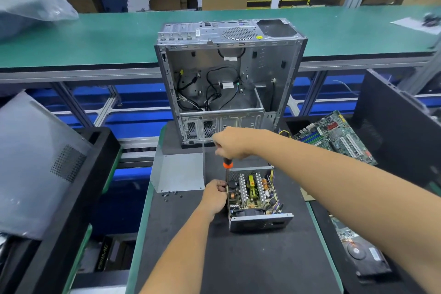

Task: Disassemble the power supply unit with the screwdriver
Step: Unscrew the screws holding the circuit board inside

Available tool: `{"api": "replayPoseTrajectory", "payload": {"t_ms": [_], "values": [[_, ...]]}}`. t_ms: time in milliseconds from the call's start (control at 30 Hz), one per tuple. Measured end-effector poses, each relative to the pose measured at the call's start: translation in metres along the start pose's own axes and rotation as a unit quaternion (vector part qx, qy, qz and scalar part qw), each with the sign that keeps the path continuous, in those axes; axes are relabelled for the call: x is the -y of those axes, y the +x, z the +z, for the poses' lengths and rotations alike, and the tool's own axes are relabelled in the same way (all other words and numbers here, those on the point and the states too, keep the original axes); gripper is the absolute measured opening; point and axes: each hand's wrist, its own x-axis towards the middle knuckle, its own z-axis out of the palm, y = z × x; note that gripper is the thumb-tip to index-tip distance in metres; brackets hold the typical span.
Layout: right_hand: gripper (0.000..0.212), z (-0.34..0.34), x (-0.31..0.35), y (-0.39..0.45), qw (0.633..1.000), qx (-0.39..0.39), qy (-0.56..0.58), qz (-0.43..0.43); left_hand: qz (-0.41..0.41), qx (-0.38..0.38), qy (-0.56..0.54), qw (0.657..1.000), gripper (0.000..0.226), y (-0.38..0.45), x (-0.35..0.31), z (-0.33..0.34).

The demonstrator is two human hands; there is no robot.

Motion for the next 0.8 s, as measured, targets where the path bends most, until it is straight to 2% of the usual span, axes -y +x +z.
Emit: {"api": "replayPoseTrajectory", "payload": {"t_ms": [33, 100, 167, 200, 267, 333, 467, 500, 600, 667, 733, 800], "values": [[0.016, -0.001, 0.0, 0.0, 1.0, 0.006, 0.019, -0.022, 0.0, 0.001, 0.0, 1.0, 0.03, 0.0, 0.0, 0.0], [0.023, -0.003, -0.001, -0.003, 0.997, 0.019, 0.055, -0.049, 0.001, 0.002, 0.004, 1.0, 0.029, 0.0, 0.0, -0.001], [0.021, -0.003, -0.003, -0.005, 0.997, 0.011, 0.064, -0.046, 0.003, 0.002, 0.002, 1.0, 0.03, 0.0, 0.0, -0.001], [0.018, -0.003, -0.003, -0.005, 0.998, 0.002, 0.05, -0.029, 0.003, 0.001, 0.001, 1.0, 0.03, 0.0, 0.0, -0.001], [0.023, -0.001, -0.001, -0.005, 0.998, -0.023, -0.059, 0.008, 0.002, 0.001, -0.002, 1.0, 0.03, -0.001, -0.001, -0.001], [0.026, 0.003, 0.001, -0.003, 0.992, -0.023, -0.12, 0.002, 0.0, 0.002, -0.005, 1.0, 0.03, -0.002, -0.001, -0.001], [0.018, -0.003, 0.0, -0.002, 0.999, 0.009, -0.001, -0.036, 0.002, 0.003, -0.004, 1.0, 0.03, -0.003, -0.002, -0.001], [0.022, -0.005, -0.001, -0.003, 0.998, 0.018, 0.025, -0.048, 0.003, 0.003, -0.002, 1.0, 0.03, -0.003, -0.002, -0.002], [0.024, -0.005, -0.004, -0.005, 0.997, 0.018, 0.052, -0.051, 0.005, 0.005, -0.001, 1.0, 0.029, -0.003, -0.002, -0.002], [0.017, -0.001, -0.003, -0.005, 1.0, -0.004, 0.002, -0.023, 0.003, 0.007, -0.008, 1.0, 0.029, -0.004, -0.003, -0.002], [0.024, 0.002, 0.0, -0.003, 0.994, -0.022, -0.103, -0.006, 0.002, 0.007, -0.007, 1.0, 0.029, -0.004, -0.003, -0.003], [0.026, 0.004, 0.002, -0.001, 0.994, -0.021, -0.103, -0.015, 0.002, 0.007, -0.004, 1.0, 0.03, -0.004, -0.003, -0.003]]}}
